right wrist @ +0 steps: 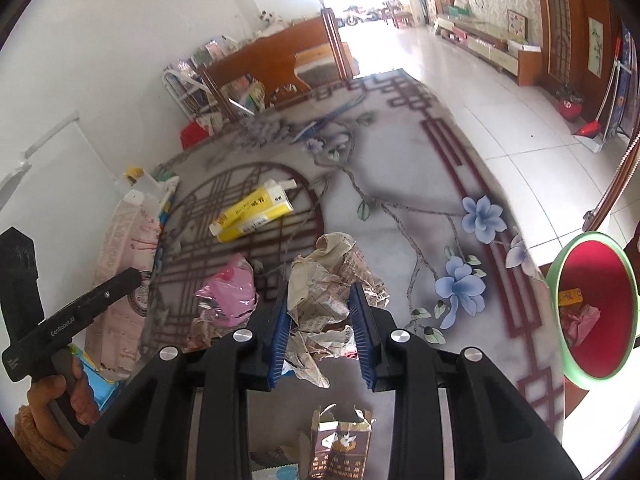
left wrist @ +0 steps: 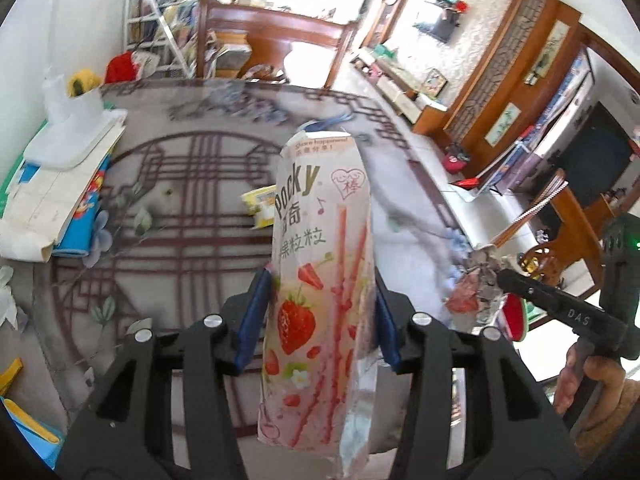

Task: Collect trash
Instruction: 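Carry the Pocky box and crumpled paper with both tools over the red bin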

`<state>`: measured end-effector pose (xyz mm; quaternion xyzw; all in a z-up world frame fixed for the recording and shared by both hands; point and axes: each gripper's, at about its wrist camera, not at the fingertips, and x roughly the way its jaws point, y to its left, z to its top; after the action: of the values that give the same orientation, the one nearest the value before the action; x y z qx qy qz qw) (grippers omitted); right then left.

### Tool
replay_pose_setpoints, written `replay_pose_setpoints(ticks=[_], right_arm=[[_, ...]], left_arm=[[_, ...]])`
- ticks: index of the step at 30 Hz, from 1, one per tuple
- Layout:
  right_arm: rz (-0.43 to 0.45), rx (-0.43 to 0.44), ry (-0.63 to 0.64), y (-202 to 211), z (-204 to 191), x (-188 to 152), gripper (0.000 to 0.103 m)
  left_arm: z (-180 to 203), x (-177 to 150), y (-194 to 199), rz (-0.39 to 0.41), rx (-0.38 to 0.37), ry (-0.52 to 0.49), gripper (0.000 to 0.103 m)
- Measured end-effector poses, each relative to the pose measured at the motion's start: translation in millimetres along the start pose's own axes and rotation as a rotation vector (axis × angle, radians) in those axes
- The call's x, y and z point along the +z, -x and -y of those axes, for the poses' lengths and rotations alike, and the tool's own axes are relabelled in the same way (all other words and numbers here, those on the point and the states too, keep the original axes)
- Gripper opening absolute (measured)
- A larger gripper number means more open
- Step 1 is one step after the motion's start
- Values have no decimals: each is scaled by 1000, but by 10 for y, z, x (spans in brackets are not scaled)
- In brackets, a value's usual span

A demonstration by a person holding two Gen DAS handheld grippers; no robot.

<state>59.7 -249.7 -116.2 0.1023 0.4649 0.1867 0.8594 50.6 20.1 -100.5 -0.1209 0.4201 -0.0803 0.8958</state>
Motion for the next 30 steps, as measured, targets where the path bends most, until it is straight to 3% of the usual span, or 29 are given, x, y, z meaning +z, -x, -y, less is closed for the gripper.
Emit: replay_pose_setpoints(ticks=[15,30], right_arm=[[95,-35,-66,567,347,-210,28],[162,-68,-174,1039,1039,-357,28]], left_arm=[[806,-33,49,11,-134,-123,47],[1734,-60,-153,-20,-219,-243,47]])
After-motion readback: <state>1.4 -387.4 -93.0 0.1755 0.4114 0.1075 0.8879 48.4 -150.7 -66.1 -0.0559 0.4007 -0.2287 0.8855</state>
